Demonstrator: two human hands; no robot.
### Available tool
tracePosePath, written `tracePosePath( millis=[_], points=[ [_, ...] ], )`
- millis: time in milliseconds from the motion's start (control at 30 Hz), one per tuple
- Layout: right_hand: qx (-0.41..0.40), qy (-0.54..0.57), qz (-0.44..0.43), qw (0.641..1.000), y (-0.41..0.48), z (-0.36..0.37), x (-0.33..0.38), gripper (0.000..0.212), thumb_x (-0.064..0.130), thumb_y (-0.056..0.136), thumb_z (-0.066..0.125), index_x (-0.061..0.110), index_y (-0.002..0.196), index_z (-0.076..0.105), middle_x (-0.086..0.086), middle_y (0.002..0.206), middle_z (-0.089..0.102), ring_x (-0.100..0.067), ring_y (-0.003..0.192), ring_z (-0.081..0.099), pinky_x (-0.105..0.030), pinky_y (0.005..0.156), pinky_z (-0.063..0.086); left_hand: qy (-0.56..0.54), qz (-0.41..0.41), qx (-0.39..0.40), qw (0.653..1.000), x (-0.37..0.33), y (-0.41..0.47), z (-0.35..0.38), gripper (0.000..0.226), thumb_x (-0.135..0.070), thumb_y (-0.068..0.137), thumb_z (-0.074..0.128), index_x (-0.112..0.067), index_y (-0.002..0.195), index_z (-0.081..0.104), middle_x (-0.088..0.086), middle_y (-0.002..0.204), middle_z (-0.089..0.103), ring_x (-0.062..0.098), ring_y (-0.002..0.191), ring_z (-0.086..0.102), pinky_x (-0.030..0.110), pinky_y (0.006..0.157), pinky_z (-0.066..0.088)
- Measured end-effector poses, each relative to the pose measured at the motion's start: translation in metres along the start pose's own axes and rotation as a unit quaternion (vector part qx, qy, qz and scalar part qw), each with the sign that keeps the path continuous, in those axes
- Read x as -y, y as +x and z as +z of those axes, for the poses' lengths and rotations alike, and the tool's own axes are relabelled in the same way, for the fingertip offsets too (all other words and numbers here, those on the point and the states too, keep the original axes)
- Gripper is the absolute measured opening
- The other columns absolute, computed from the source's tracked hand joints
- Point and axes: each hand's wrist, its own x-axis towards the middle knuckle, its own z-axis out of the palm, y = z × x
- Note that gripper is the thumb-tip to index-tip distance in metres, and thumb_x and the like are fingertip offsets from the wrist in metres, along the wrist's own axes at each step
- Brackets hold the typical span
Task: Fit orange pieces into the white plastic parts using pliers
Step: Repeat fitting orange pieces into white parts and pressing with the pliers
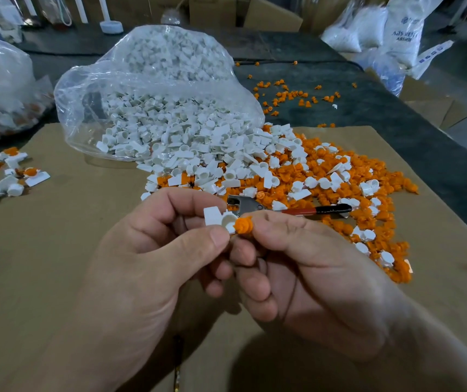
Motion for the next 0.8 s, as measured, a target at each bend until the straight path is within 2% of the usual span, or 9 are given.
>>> tracePosePath(
  millis=[133, 233, 300, 400, 467, 600, 667, 733, 800],
  points=[
    [-0.017, -0.023, -0.033, 0.999, 0.001, -0.001, -0.002, 0.020, 0.021, 0.093, 0.052, 0.007, 0.082, 0.062, -0.011, 0.069, 0.059, -0.014, 0.050, 0.055, -0.024, 0.045, 0.047, 0.031, 0.026, -0.006, 0.999, 0.004, 0.000, 0.000, 0.021, -0.025, 0.064, 0.075, -0.026, 0.086, 0.076, 0.007, 0.063, 0.069, 0.013, 0.049, 0.063, 0.020, 0.043, 0.047],
    [-0.097, -0.209, -0.123, 0.965, -0.001, -0.001, -0.005, 0.019, 0.027, 0.092, 0.054, 0.015, 0.083, 0.064, -0.008, 0.065, 0.063, -0.018, 0.050, 0.058, -0.032, 0.044, 0.048, 0.074, 0.045, -0.023, 0.996, 0.007, 0.001, -0.002, 0.023, -0.030, 0.065, 0.075, -0.028, 0.088, 0.076, 0.005, 0.063, 0.068, 0.014, 0.050, 0.064, 0.021, 0.045, 0.048],
    [-0.158, -0.384, -0.187, 0.890, -0.005, 0.001, -0.008, 0.015, 0.034, 0.092, 0.053, 0.025, 0.087, 0.063, -0.004, 0.067, 0.065, -0.016, 0.055, 0.061, -0.038, 0.048, 0.051, 0.114, 0.051, -0.038, 0.991, 0.010, 0.001, -0.003, 0.025, -0.035, 0.065, 0.075, -0.031, 0.090, 0.075, 0.002, 0.064, 0.068, 0.015, 0.052, 0.065, 0.022, 0.046, 0.049],
    [-0.220, -0.608, -0.268, 0.715, -0.010, 0.003, -0.011, 0.006, 0.039, 0.093, 0.051, 0.037, 0.091, 0.056, 0.013, 0.078, 0.062, -0.008, 0.071, 0.062, -0.022, 0.056, 0.050, 0.172, 0.057, -0.050, 0.982, 0.014, 0.001, -0.006, 0.029, -0.043, 0.064, 0.075, -0.036, 0.093, 0.074, -0.003, 0.065, 0.067, 0.020, 0.055, 0.066, 0.029, 0.049, 0.050],
    [-0.214, -0.676, -0.282, 0.646, -0.010, 0.006, -0.009, 0.004, 0.036, 0.093, 0.050, 0.037, 0.092, 0.054, 0.017, 0.080, 0.056, -0.005, 0.076, 0.058, -0.019, 0.058, 0.047, 0.181, 0.052, -0.050, 0.981, 0.016, 0.001, -0.007, 0.031, -0.044, 0.064, 0.075, -0.036, 0.093, 0.074, -0.002, 0.067, 0.067, 0.021, 0.056, 0.067, 0.030, 0.049, 0.051],
    [-0.176, -0.751, -0.269, 0.577, -0.010, 0.013, -0.003, 0.008, 0.025, 0.094, 0.051, 0.024, 0.094, 0.059, 0.012, 0.082, 0.052, -0.006, 0.070, 0.050, -0.027, 0.056, 0.046, 0.169, 0.039, -0.031, 0.984, 0.018, 0.002, -0.008, 0.029, -0.041, 0.063, 0.076, -0.035, 0.091, 0.074, -0.002, 0.065, 0.068, 0.018, 0.052, 0.067, 0.024, 0.046, 0.050],
    [-0.152, -0.785, -0.215, 0.560, -0.007, 0.021, 0.004, 0.014, 0.026, 0.097, 0.046, 0.021, 0.099, 0.059, 0.008, 0.087, 0.052, -0.009, 0.075, 0.049, -0.031, 0.062, 0.047, 0.166, 0.031, -0.028, 0.985, 0.021, 0.002, -0.008, 0.029, -0.040, 0.062, 0.075, -0.034, 0.091, 0.074, -0.004, 0.063, 0.067, 0.017, 0.050, 0.066, 0.022, 0.045, 0.048],
    [-0.124, -0.802, -0.143, 0.566, -0.006, 0.025, 0.010, 0.017, 0.029, 0.104, 0.037, 0.026, 0.115, 0.049, 0.009, 0.102, 0.047, -0.007, 0.089, 0.045, -0.027, 0.078, 0.042, 0.180, 0.027, -0.028, 0.983, 0.023, 0.002, -0.010, 0.031, -0.041, 0.063, 0.075, -0.034, 0.093, 0.074, -0.004, 0.063, 0.067, 0.017, 0.050, 0.067, 0.021, 0.046, 0.048],
    [-0.114, -0.809, -0.064, 0.573, -0.006, 0.028, 0.015, 0.017, 0.032, 0.104, 0.031, 0.032, 0.120, 0.038, 0.011, 0.108, 0.040, -0.004, 0.095, 0.040, -0.022, 0.080, 0.036, 0.205, 0.025, -0.024, 0.978, 0.025, 0.002, -0.012, 0.033, -0.045, 0.064, 0.074, -0.035, 0.096, 0.074, -0.005, 0.065, 0.067, 0.017, 0.053, 0.068, 0.022, 0.048, 0.050]
  ],
)
